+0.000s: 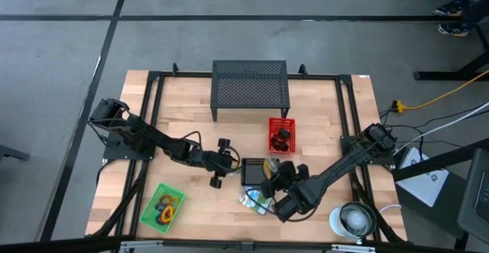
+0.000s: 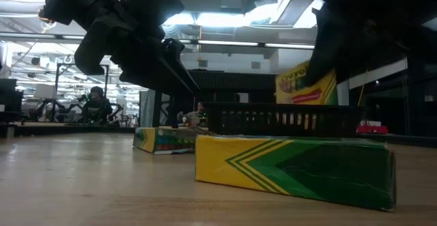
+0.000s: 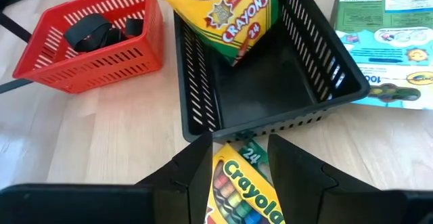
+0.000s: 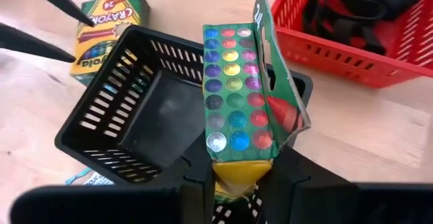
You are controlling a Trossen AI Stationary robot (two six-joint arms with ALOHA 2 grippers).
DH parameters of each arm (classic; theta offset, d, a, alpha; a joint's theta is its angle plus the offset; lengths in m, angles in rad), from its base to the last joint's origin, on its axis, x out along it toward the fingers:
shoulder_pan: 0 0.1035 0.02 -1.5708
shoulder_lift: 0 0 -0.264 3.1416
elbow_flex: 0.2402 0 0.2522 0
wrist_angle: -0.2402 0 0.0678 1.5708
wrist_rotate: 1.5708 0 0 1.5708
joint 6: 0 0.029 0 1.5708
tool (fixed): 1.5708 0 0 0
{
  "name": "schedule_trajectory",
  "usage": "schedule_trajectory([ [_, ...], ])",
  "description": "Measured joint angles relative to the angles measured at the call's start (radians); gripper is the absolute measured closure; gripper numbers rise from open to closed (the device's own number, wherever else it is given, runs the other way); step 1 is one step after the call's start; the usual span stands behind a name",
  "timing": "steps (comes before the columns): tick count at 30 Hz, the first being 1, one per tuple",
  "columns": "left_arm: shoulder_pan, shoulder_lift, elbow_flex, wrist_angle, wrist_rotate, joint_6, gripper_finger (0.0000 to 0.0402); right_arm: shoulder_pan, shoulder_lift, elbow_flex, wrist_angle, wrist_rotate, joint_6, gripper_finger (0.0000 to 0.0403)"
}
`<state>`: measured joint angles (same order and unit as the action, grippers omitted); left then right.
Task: Pick & Place Office Desk Supplies
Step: Put the crayon box into the black bin
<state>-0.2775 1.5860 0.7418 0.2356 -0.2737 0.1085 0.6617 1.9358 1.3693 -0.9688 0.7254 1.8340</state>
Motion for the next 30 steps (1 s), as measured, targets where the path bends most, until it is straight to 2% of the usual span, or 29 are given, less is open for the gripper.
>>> schedule_trajectory([
  [17, 0.0, 0.0, 0.0, 0.001, 0.0, -0.012, 0.0261, -0.006, -0.002, 0.0, -0.078, -0.026, 0.043, 0.0321],
  [19, 0.0, 0.0, 0.0, 0.001, 0.0, -0.012, 0.026, -0.006, -0.002, 0.0, -0.075, -0.035, 0.042, 0.03],
  [26, 0.0, 0.0, 0.0, 0.001, 0.005, -0.012, 0.0261, -0.003, -0.002, 0.0, -0.065, -0.038, 0.044, 0.0186],
  [30, 0.0, 0.0, 0.0, 0.001, 0.005, -0.016, 0.0261, -0.004, -0.002, 0.0, -0.053, -0.037, 0.044, 0.0152],
])
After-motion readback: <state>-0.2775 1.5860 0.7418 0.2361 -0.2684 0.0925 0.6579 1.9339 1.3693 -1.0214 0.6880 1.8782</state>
